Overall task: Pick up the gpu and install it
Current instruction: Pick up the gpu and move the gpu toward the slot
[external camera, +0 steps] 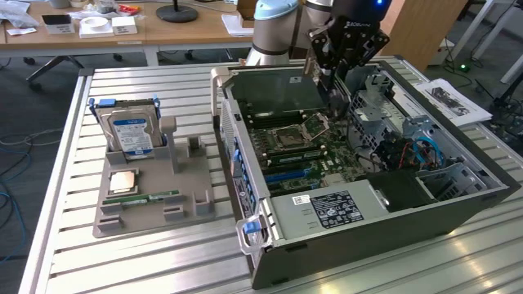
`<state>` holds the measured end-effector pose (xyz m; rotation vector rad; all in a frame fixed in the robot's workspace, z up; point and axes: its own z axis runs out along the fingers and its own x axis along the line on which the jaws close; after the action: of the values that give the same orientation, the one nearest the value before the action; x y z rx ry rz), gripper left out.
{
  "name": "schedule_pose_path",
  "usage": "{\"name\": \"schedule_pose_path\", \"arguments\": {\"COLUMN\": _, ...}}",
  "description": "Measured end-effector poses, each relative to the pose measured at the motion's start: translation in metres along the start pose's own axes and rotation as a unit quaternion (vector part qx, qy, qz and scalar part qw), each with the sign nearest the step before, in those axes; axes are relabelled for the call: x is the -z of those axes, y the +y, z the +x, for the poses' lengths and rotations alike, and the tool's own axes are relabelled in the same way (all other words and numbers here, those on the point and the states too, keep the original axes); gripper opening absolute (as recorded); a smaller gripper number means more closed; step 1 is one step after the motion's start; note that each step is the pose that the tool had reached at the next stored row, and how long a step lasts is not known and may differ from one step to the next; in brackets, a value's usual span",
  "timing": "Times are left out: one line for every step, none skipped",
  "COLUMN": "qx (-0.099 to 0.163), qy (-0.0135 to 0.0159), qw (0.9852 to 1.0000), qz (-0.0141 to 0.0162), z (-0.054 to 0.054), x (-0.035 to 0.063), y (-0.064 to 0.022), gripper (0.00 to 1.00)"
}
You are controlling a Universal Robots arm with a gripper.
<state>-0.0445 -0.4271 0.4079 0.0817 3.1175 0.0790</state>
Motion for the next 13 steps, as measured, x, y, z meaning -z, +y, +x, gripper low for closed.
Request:
{"name": "schedule_pose_path", "arguments": {"qx": 0.0, "qy": 0.0, "qw": 1.0, "qz": 0.0001, "z": -0.002, "x": -0.0001, "y": 0.0001, "gripper": 0.27}}
{"name": "schedule_pose_path", "arguments": {"qx": 0.0, "qy": 0.0, "qw": 1.0, "qz": 0.0001, "z": -0.004, "x": -0.0002, "y": 0.0002, "gripper": 0.27}}
{"name": "schedule_pose_path", "arguments": {"qx": 0.0, "qy": 0.0, "qw": 1.0, "qz": 0.0001, "z": -0.006, "x": -0.0003, "y": 0.0003, "gripper": 0.27}}
{"name": "schedule_pose_path", "arguments": {"qx": 0.001, "qy": 0.0001, "qw": 1.0, "qz": 0.0, "z": -0.008, "x": -0.0005, "y": 0.0004, "gripper": 0.27}}
{"name": "schedule_pose_path", "arguments": {"qx": 0.001, "qy": 0.0001, "qw": 1.0, "qz": 0.0, "z": -0.01, "x": -0.0006, "y": 0.0005, "gripper": 0.27}}
{"name": "schedule_pose_path", "arguments": {"qx": 0.002, "qy": 0.0001, "qw": 1.0, "qz": 0.0, "z": -0.011, "x": -0.0007, "y": 0.0006, "gripper": 0.27}}
{"name": "schedule_pose_path", "arguments": {"qx": 0.003, "qy": 0.0002, "qw": 1.0, "qz": 0.0, "z": -0.013, "x": -0.0009, "y": 0.0007, "gripper": 0.27}}
{"name": "schedule_pose_path", "arguments": {"qx": 0.004, "qy": 0.0002, "qw": 1.0, "qz": 0.0, "z": -0.015, "x": -0.001, "y": 0.0008, "gripper": 0.27}}
{"name": "schedule_pose_path", "arguments": {"qx": 0.004, "qy": 0.0003, "qw": 1.0, "qz": 0.0, "z": -0.017, "x": -0.0012, "y": 0.0009, "gripper": 0.27}}
{"name": "schedule_pose_path", "arguments": {"qx": 0.005, "qy": 0.0003, "qw": 1.0, "qz": -0.0001, "z": -0.019, "x": -0.0014, "y": 0.001, "gripper": 0.27}}
{"name": "schedule_pose_path", "arguments": {"qx": 0.006, "qy": 0.0003, "qw": 1.0, "qz": -0.0001, "z": -0.021, "x": -0.0015, "y": 0.0011, "gripper": 0.27}}
{"name": "schedule_pose_path", "arguments": {"qx": 0.007, "qy": 0.0004, "qw": 1.0, "qz": -0.0001, "z": -0.023, "x": -0.0017, "y": 0.0012, "gripper": 0.27}}
{"name": "schedule_pose_path", "arguments": {"qx": 0.009, "qy": 0.0005, "qw": 1.0, "qz": -0.0001, "z": -0.026, "x": -0.0021, "y": 0.0014, "gripper": 0.27}}
